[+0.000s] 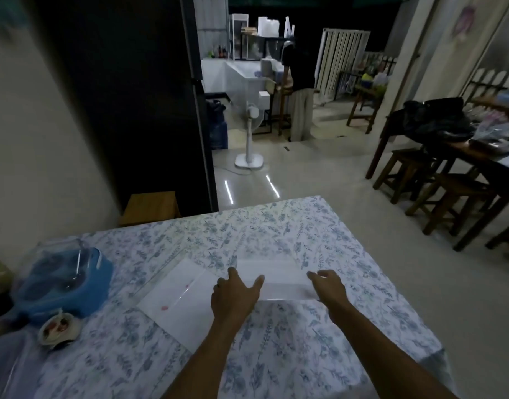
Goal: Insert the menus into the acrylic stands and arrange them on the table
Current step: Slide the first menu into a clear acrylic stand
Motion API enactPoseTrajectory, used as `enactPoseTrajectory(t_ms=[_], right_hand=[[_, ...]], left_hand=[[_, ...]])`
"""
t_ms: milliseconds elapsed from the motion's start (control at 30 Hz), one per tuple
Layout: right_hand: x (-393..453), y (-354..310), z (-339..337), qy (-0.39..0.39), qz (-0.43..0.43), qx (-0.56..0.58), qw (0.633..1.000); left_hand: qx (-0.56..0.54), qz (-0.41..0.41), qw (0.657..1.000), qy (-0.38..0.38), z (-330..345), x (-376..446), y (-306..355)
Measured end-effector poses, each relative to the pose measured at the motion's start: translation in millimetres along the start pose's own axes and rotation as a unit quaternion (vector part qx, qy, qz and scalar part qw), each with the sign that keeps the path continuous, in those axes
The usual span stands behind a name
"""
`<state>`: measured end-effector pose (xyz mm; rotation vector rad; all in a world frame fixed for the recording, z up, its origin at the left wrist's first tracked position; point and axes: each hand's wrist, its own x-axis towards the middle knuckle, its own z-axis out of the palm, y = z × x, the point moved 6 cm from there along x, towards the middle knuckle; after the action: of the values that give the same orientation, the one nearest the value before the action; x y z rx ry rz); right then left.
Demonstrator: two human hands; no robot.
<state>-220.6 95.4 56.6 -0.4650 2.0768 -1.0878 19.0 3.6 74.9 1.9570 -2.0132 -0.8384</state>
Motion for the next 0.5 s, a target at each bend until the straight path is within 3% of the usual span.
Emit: enactPoseTrajectory(t_ms=[233, 500], right_hand=[[13, -59, -27, 0.054, -0.054, 0.012, 0.997], [51, -138, -2, 0.028, -0.106, -0.029, 0.994]], left_hand=[[-0.016, 0.063, 0.997, 0.031, -38, 0, 54], [0.029, 0.070, 0.992, 0.096, -69, 54, 92]])
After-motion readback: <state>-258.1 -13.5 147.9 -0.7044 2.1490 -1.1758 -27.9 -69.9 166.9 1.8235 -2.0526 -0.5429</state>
